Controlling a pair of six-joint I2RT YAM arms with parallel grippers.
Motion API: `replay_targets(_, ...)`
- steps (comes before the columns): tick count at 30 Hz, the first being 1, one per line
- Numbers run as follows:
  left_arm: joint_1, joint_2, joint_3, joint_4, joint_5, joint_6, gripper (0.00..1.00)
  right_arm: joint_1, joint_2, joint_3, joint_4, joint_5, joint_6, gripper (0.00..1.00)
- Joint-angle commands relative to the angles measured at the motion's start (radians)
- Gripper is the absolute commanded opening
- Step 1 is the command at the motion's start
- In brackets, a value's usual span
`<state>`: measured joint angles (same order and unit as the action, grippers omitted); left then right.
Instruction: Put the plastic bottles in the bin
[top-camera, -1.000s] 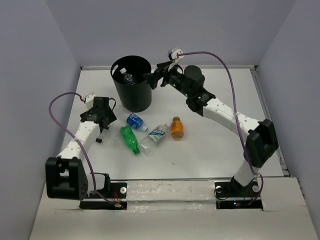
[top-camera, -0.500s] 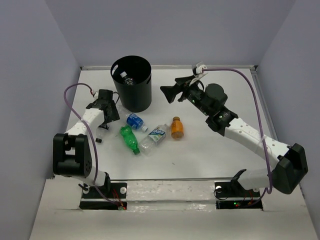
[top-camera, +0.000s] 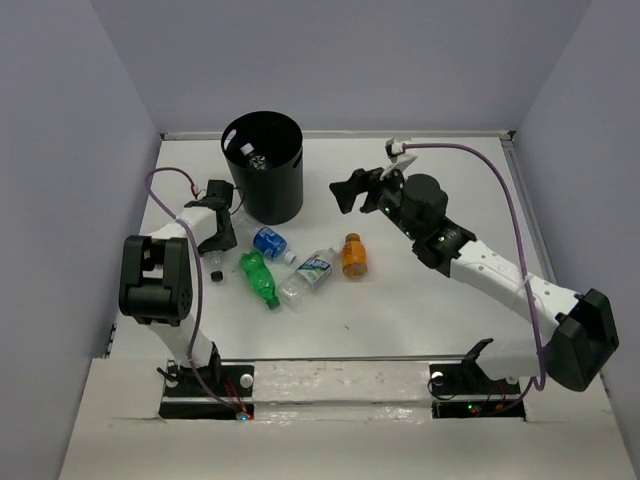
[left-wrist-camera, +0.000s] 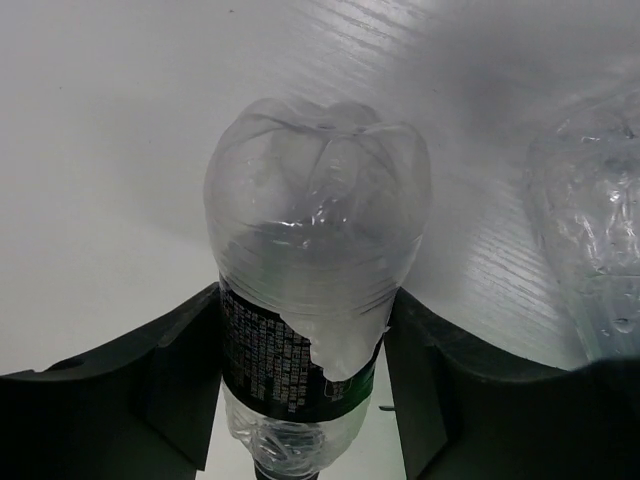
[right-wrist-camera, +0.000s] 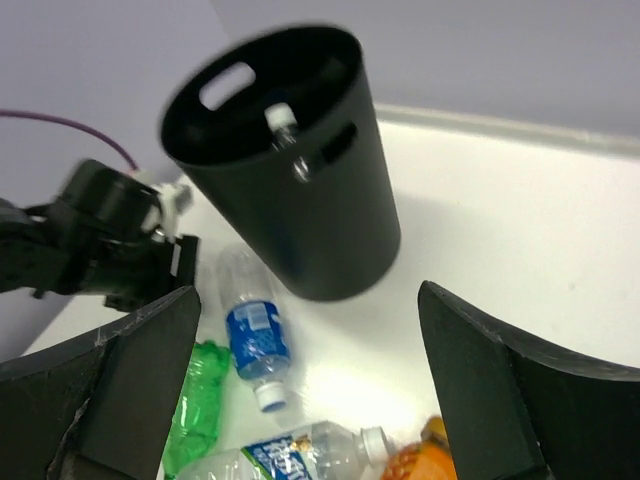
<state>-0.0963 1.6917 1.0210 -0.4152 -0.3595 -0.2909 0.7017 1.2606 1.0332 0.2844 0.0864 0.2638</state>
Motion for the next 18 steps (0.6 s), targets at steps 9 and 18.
replay_targets(9,0.003,-0.335,-0.007,-0.048,0.058,-0.037,0.48,0.007,0.212,-0.018,-0.183,0.273,0.207,0.96)
replay_targets(18,-0.059,-0.606,0.264,0.076,0.35,-0.109,0.47,0.007,0.273,-0.062,-0.255,0.294,0.213,0.94)
